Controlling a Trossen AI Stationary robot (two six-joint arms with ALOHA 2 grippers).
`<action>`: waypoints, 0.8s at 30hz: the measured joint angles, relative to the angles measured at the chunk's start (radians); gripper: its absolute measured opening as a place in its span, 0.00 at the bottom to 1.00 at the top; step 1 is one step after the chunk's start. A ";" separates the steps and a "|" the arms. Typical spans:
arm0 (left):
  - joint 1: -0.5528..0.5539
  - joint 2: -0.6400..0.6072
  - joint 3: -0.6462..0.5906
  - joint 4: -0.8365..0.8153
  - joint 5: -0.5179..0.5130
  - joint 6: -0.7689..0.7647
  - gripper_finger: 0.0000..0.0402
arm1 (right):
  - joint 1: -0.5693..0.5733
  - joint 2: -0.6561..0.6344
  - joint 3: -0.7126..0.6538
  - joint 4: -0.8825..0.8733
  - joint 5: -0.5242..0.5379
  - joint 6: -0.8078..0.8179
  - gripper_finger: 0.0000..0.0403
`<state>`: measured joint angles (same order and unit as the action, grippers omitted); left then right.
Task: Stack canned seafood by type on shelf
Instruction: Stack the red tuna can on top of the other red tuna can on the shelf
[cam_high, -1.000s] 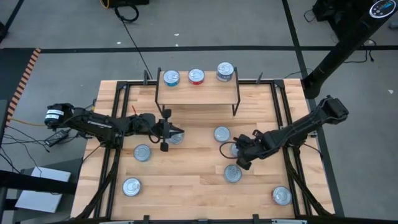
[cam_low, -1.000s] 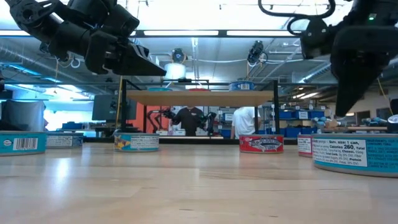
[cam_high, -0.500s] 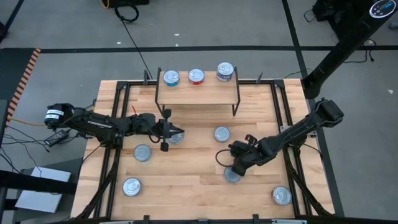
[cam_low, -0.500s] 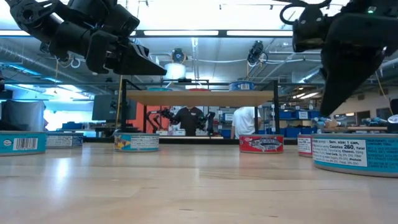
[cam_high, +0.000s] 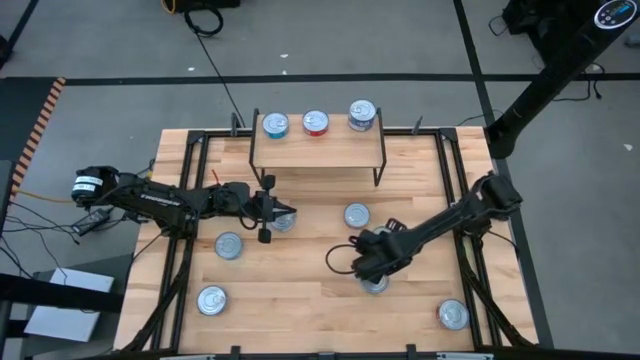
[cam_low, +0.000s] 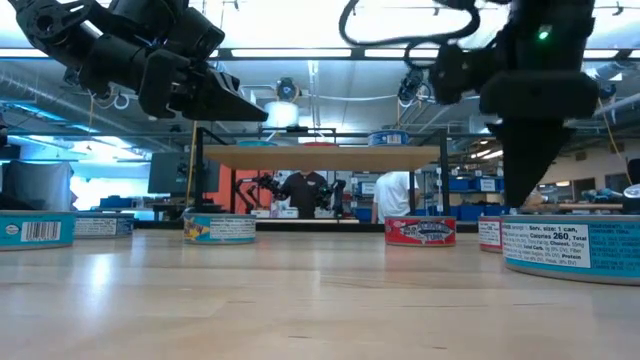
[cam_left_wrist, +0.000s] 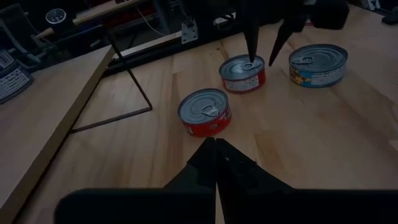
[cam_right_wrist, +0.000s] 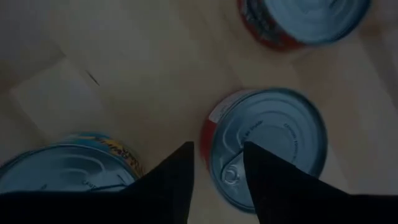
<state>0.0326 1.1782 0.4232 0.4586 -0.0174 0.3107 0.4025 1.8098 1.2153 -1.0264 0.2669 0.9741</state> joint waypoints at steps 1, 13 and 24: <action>0.000 0.000 0.000 -0.001 0.000 0.000 0.01 | -0.006 0.009 0.004 -0.002 -0.009 -0.001 0.38; 0.000 0.000 0.000 -0.001 0.000 -0.001 0.01 | -0.052 0.034 0.011 0.015 -0.023 -0.020 0.41; 0.000 0.000 0.000 -0.003 0.000 -0.001 0.01 | -0.056 0.037 -0.020 0.065 0.003 -0.025 0.25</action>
<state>0.0326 1.1786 0.4232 0.4553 -0.0177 0.3096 0.3462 1.8473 1.1957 -0.9619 0.2703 0.9489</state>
